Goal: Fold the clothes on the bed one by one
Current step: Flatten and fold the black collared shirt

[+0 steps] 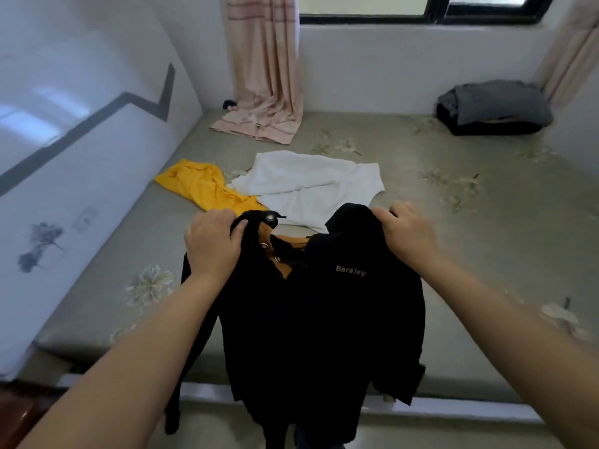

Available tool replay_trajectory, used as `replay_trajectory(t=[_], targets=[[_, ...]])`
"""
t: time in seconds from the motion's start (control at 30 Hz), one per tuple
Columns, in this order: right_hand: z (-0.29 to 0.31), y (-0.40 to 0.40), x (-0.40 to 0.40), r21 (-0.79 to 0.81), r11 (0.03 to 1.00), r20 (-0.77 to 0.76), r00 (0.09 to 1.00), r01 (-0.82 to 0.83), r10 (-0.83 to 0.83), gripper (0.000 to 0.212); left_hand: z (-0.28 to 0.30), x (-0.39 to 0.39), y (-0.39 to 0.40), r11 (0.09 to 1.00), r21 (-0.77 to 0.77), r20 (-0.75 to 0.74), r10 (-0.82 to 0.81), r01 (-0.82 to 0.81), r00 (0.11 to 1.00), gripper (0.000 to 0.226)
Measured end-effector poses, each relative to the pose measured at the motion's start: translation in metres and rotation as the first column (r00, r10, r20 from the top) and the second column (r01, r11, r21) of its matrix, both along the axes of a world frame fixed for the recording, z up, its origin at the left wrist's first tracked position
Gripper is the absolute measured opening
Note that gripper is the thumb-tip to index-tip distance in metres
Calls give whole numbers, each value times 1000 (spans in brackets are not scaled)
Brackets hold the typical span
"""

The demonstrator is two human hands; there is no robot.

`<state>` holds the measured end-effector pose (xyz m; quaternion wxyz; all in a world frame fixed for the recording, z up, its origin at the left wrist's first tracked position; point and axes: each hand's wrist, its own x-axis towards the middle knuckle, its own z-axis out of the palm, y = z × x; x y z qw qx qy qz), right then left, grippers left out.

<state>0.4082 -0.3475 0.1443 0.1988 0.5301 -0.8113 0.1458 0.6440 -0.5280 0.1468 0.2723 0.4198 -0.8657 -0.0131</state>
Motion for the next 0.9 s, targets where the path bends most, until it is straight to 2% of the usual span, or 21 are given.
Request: replay_trajectory(t=[0.13, 0.23, 0.37, 0.47, 0.63, 0.7, 0.73, 0.77, 0.8, 0.83, 0.9], targets=[[-48, -67, -37, 25, 1000, 79, 997, -18, 16, 32, -34, -40, -56, 997, 32, 18, 66, -66, 998, 27], [-83, -105, -59, 141, 987, 188, 981, -72, 44, 28, -64, -69, -89, 986, 108, 143, 112, -128, 983, 30], [-115, -150, -94, 244, 968, 276, 961, -55, -16, 29, -93, -103, -123, 969, 183, 187, 131, -166, 974, 31], [-123, -179, -121, 256, 966, 270, 962, -20, -51, 31, -98, -129, -147, 979, 166, 96, 102, -117, 990, 31], [-123, -214, -165, -88, 995, 268, 963, 47, -22, 23, -99, -175, -192, 997, 35, -144, 66, -62, 987, 32], [-136, -226, -182, -108, 990, 221, 973, 94, -69, 26, -114, -195, -205, 998, -34, -225, 48, -57, 973, 30], [-149, -231, -190, -54, 990, 217, 969, 133, -118, 30, -130, -205, -210, 998, -40, -210, 41, -51, 977, 29], [-165, -233, -194, 71, 980, 234, 952, 185, -196, 38, -148, -213, -212, 999, 33, -114, 38, -35, 993, 33], [-183, -231, -196, 243, 946, 249, 929, 214, -274, 46, -171, -219, -210, 985, 168, 56, 28, -37, 998, 45], [-202, -228, -194, 393, 894, 258, 907, 216, -332, 53, -196, -222, -206, 955, 290, 231, -10, -59, 973, 57], [-239, -214, -182, 594, 786, 270, 878, 171, -395, 58, -244, -218, -192, 902, 423, 439, -122, -85, 890, 71]])
